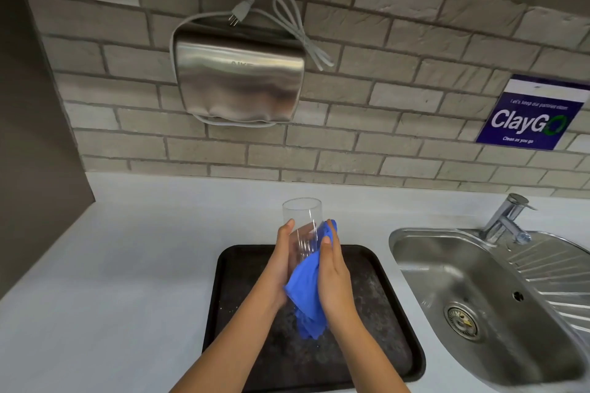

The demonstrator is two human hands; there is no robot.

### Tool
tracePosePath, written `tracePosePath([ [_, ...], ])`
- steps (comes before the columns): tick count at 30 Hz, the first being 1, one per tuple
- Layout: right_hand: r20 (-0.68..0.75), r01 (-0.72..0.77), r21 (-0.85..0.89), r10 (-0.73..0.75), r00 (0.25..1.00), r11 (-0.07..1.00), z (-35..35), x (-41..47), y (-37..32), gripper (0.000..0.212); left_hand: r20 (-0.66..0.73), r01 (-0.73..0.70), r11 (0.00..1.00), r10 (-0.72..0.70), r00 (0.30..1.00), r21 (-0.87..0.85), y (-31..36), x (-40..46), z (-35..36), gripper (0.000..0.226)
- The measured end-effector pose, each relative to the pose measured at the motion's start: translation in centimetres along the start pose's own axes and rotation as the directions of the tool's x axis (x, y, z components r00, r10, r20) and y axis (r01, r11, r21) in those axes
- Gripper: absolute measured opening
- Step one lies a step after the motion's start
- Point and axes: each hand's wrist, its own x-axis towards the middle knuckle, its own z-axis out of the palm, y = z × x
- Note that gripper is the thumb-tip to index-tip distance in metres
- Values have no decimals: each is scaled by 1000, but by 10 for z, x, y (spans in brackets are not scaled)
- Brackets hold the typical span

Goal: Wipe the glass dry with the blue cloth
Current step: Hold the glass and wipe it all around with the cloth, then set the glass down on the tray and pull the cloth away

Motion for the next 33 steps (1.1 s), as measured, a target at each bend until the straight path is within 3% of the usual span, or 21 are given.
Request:
tracePosePath([
  [3, -76, 73, -45, -76, 994, 996, -2, 0, 4, 47, -95, -63, 978, 83, 992, 197, 3, 1, 13, 36],
  [5, -95, 136, -113, -147, 985, 984, -3, 2, 8, 46, -116, -104, 948, 145, 983, 300, -1, 1, 15, 34],
  [8, -84, 164, -173, -180, 980, 971, -3, 7, 13, 48, -97, -103, 961, 131, 987, 255, -12, 0, 13, 45],
  [15, -68, 99, -48, -103, 992, 994, -6, 3, 26, 55, -88, -89, 987, 101, 991, 133, -12, 8, 7, 76],
  [19, -71, 39, -30, -42, 997, 999, -9, -5, 39, 51, -173, -97, 995, 98, 980, 12, -11, 20, 4, 57],
  [23, -54, -11, -68, 7, 999, 998, -18, -5, 55, 45, -207, -127, 982, 154, 966, 138, -14, 34, -2, 57],
  [26, -71, -31, -86, 25, 997, 996, -24, -8, 65, 44, -163, -146, 947, 198, 966, 288, -23, 36, -15, 62],
  [33, -118, 19, -134, -35, 992, 991, -31, -13, 69, 43, -55, -175, 900, 214, 975, 399, -46, 45, -36, 77],
])
